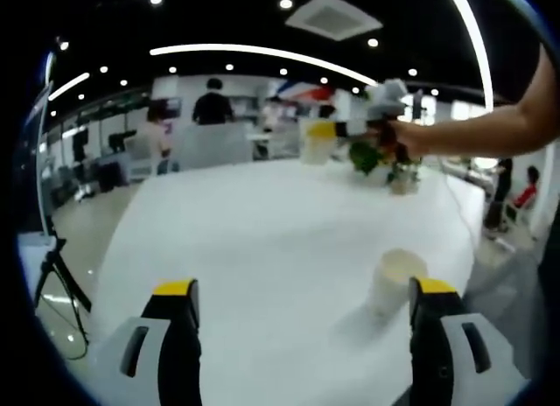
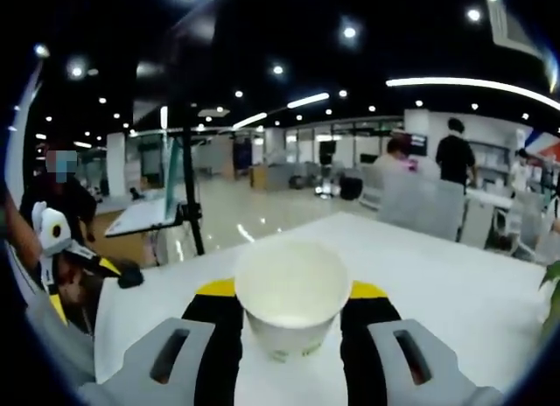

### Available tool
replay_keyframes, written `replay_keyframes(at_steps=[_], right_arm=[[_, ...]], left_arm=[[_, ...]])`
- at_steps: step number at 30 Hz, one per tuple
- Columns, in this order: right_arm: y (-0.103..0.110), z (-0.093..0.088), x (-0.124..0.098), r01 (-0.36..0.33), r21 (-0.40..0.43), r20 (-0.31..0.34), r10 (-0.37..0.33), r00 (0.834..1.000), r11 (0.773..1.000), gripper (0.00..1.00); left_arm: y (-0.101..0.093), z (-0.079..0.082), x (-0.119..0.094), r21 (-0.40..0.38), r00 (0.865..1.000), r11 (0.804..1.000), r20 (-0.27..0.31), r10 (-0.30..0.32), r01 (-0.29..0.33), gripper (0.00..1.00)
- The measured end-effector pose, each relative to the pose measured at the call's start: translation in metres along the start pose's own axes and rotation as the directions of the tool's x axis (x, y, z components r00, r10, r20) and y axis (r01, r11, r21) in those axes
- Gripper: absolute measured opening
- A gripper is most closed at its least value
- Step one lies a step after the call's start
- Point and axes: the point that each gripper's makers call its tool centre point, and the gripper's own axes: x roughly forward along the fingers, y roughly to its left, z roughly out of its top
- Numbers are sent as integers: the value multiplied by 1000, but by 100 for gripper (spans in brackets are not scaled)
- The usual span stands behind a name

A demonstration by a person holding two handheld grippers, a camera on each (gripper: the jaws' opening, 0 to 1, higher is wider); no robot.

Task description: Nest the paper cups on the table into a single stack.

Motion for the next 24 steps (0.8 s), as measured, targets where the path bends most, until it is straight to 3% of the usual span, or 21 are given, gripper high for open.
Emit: replay_keyframes(at_steps=[10, 24], right_arm=[[30, 4, -19, -22, -3, 12, 22, 1000, 1000, 41], [71, 11, -49, -26, -8, 35, 26, 999, 1000, 41]], left_arm=[[-6, 1, 1, -43, 1000, 999, 11, -27, 27, 97], [-8, 0, -4, -23, 1000, 999, 13, -27, 27, 98]])
